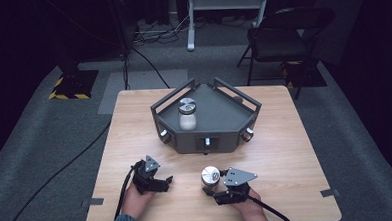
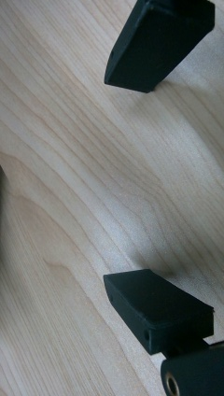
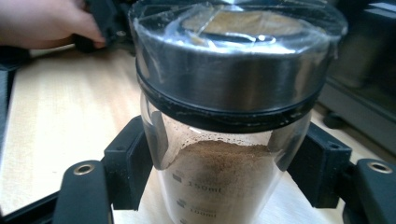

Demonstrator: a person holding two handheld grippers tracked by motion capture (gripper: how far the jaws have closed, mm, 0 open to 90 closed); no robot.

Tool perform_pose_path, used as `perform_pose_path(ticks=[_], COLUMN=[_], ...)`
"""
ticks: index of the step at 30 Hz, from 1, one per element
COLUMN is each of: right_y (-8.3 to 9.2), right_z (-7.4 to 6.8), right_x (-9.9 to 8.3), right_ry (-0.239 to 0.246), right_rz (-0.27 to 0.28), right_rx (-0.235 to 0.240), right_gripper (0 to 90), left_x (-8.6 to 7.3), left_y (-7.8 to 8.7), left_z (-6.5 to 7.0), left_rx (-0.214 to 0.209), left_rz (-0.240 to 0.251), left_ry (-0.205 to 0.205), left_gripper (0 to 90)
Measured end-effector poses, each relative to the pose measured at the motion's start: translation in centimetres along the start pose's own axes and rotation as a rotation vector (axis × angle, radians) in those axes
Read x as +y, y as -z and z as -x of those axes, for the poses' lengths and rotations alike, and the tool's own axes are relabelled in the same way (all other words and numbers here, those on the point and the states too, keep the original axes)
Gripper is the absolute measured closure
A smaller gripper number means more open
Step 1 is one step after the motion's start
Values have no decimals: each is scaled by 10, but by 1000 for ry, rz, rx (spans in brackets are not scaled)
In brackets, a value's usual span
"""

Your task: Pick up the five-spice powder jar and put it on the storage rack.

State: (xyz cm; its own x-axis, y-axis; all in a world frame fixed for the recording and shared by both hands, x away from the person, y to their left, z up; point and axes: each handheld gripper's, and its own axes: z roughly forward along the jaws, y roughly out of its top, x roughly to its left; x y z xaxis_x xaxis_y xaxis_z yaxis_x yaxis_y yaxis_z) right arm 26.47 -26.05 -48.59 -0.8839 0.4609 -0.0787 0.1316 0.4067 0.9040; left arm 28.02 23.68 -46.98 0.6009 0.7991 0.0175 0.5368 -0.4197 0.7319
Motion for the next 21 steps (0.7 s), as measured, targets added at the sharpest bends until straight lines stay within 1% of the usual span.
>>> perform_pose_path(ticks=[6, 12, 17, 21], right_y=[16, 29, 41, 49], right_z=[9, 18, 25, 30], right_x=[-5, -12, -16, -19], right_ry=[-23, -61, -92, -126], right_rz=[-1, -18, -16, -8], right_rx=[-77, -150, -199, -221], right_gripper=[302, 302, 301, 302], left_x=[0, 1, 1, 1], left_y=[0, -1, -1, -1], left_z=[-1, -1, -1, -1], left_rx=[-2, -3, -3, -3], left_rz=[-1, -1, -2, -2], left_ry=[-2, -5, -6, -5], left_gripper=[57, 56, 56, 56])
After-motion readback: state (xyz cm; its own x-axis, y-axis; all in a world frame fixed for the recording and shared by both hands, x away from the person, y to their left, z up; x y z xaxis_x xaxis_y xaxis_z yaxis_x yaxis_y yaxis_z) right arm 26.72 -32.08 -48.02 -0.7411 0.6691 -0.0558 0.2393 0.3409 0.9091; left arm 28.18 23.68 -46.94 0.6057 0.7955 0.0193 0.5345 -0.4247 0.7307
